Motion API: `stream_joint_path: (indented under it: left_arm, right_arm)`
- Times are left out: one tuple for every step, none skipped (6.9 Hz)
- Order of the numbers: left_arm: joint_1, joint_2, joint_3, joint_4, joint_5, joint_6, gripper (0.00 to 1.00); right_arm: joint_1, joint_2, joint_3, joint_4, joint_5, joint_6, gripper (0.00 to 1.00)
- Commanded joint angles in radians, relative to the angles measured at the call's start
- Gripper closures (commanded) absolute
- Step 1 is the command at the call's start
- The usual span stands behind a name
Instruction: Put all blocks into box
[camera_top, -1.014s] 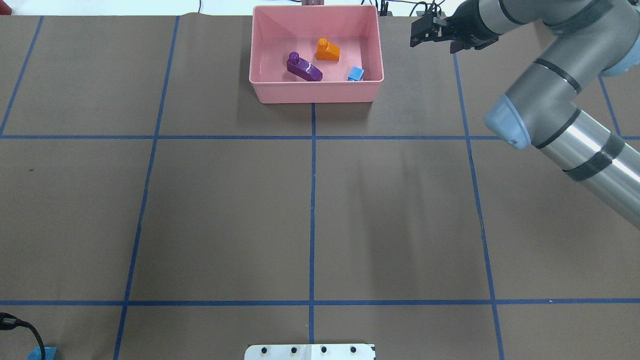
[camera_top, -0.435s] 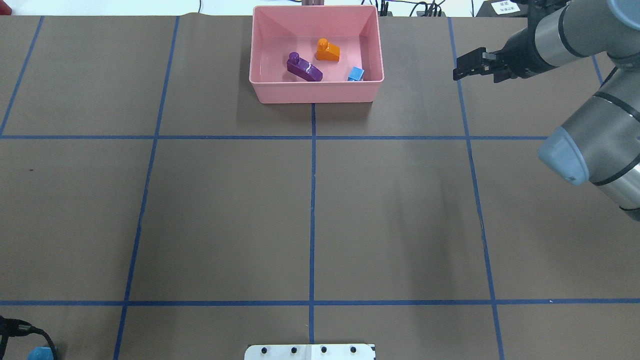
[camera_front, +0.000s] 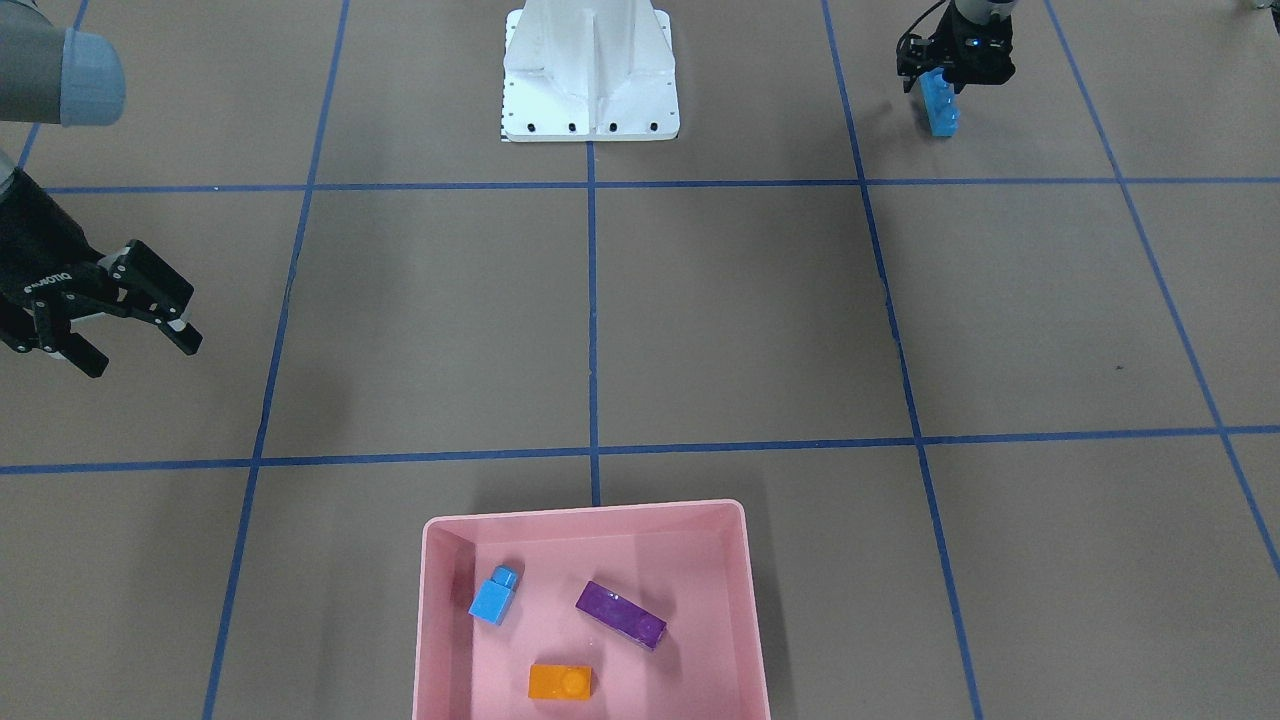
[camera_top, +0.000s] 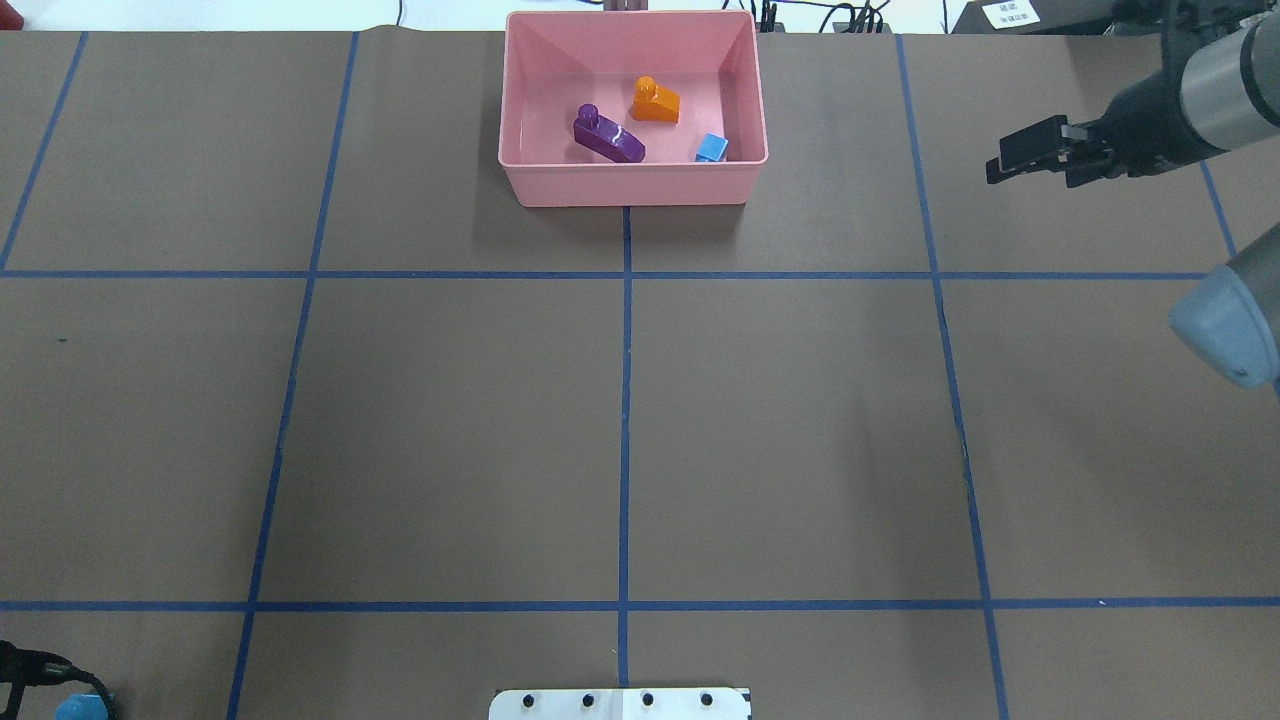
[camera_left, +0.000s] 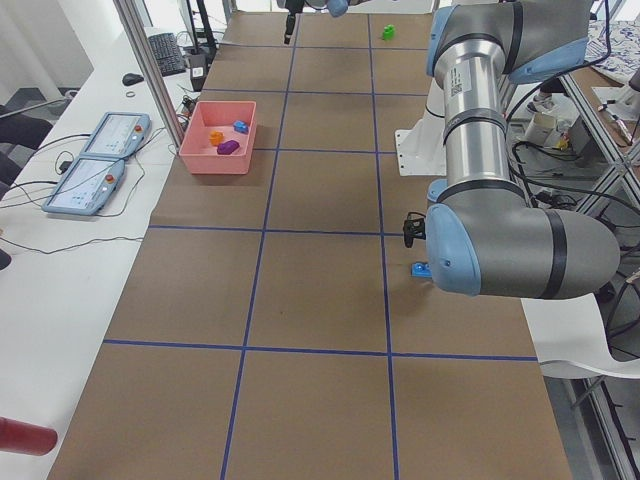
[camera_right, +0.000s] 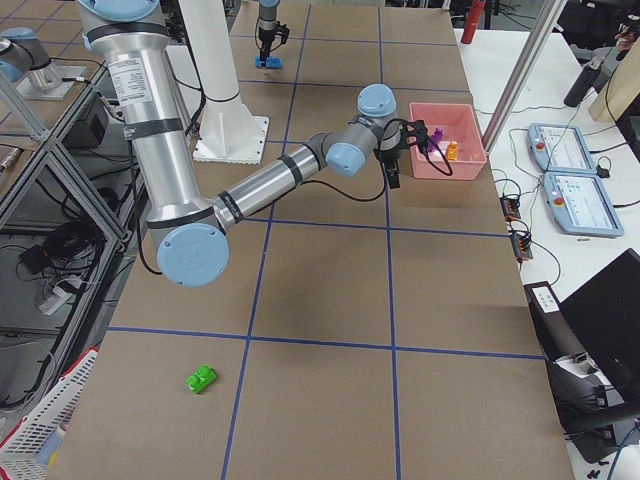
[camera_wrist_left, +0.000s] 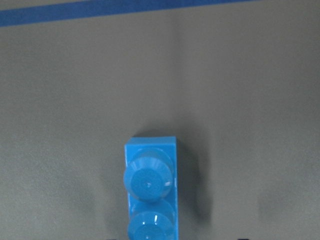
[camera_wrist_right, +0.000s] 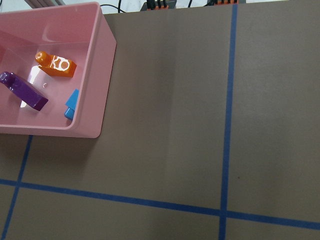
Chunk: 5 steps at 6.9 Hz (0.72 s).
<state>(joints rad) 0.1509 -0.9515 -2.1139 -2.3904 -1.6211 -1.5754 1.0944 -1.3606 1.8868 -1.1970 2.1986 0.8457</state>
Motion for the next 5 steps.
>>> stream_joint_path:
  left_arm:
    - [0.013,0.008,0.002,0.0,0.014,0.0,0.23]
    - [0.012,0.01,0.002,0.0,0.015,0.0,0.23]
    - [0.013,0.01,0.009,0.0,0.015,0.0,0.23]
    - [0.013,0.008,0.014,0.0,0.015,-0.002,0.36]
    - [0.013,0.01,0.012,0.0,0.015,-0.002,0.77]
  right_arm:
    - [0.024,-0.046,0.018,-0.001,0.022,-0.046,0.01]
    - [0.039,-0.048,0.018,-0.001,0.041,-0.048,0.01]
    - [0.045,-0.054,0.02,0.001,0.044,-0.05,0.01]
    - [0.051,-0.058,0.021,0.001,0.055,-0.05,0.01]
    - [0.071,-0.095,0.046,0.001,0.084,-0.072,0.01]
